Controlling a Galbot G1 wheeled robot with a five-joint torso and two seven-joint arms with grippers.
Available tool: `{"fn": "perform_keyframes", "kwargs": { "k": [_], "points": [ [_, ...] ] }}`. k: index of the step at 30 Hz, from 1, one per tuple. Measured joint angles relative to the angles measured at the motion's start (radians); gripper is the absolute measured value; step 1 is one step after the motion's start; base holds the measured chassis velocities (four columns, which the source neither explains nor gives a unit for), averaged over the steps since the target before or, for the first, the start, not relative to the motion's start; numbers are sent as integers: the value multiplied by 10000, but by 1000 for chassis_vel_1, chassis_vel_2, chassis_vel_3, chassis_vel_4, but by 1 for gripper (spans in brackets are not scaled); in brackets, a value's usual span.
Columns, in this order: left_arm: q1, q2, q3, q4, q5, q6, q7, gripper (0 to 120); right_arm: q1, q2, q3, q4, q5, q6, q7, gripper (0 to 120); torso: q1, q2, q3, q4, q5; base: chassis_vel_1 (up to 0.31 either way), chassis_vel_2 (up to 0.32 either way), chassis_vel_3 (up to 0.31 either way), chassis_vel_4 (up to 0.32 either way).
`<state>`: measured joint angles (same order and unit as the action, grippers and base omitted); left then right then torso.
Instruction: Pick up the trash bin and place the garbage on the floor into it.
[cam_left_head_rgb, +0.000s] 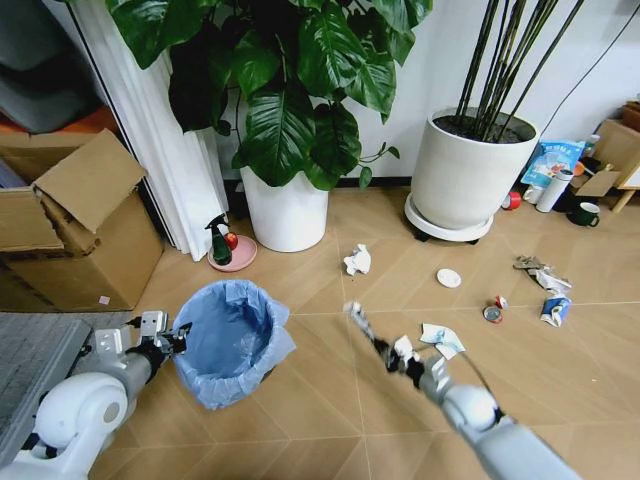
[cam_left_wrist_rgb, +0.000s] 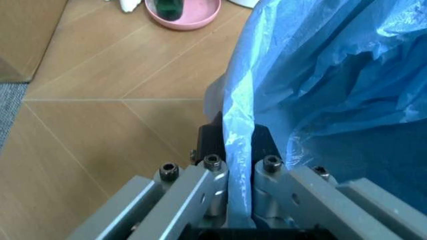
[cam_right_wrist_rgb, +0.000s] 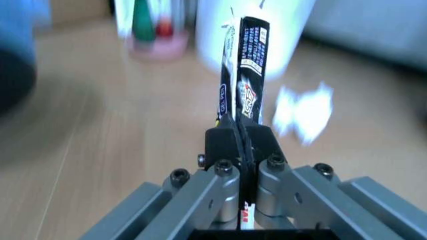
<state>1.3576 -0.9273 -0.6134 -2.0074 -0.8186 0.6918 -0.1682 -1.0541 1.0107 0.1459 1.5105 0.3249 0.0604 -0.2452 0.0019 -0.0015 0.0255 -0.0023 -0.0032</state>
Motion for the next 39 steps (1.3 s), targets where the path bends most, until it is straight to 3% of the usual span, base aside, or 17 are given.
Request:
{"fn": "perform_keyframes", "kwargs": {
  "k": [9, 13, 18, 21, 22, 25, 35, 39],
  "points": [
    [-800, 586, 663, 386, -526, 219, 36, 0, 1095, -540, -345, 1321, 1318, -185, 371, 0, 0, 0, 0, 1, -1, 0, 0, 0, 0],
    [-1918, 1029, 1753, 810, -777, 396, -27, 0, 2266, -646, -1090, 2359, 1871, -353, 760, 0, 0, 0, 0, 1, -2, 0, 0, 0, 0],
    [-2412, 1091, 2379, 935, -849, 434, -126, 0, 2732, -625, -1526, 2994, 2137, -500, 1089, 0, 0, 0, 1, 3, 1, 0, 0, 0, 0],
    [-3042, 1032, 3260, 1110, -1040, 448, -238, 0, 3350, -502, -2720, 4066, 2720, -790, 1831, 0, 0, 0, 0, -3, -1, 0, 0, 0, 0],
    [-3042, 1032, 3260, 1110, -1040, 448, -238, 0, 3350, -502, -2720, 4066, 2720, -790, 1831, 0, 0, 0, 0, -3, -1, 0, 0, 0, 0],
    [-3049, 1054, 3368, 1164, -1088, 449, -142, 0, 4079, -365, -4348, 4394, 3620, -802, 2146, 0, 0, 1, -1, 4, 0, 0, 0, 0, 0],
    [-2986, 938, 3319, 987, -1210, 449, -216, 0, 4074, -50, -5436, 3882, 2986, -744, 2446, 0, 0, 1, -1, 0, 0, 0, 0, 0, 0],
    [-2964, 943, 3216, 928, -1270, 450, -225, 0, 3991, 113, -5646, 3620, 2608, -605, 2632, 15, 0, 1, -1, 0, 1, 0, 0, 0, 0]
  ]
}}
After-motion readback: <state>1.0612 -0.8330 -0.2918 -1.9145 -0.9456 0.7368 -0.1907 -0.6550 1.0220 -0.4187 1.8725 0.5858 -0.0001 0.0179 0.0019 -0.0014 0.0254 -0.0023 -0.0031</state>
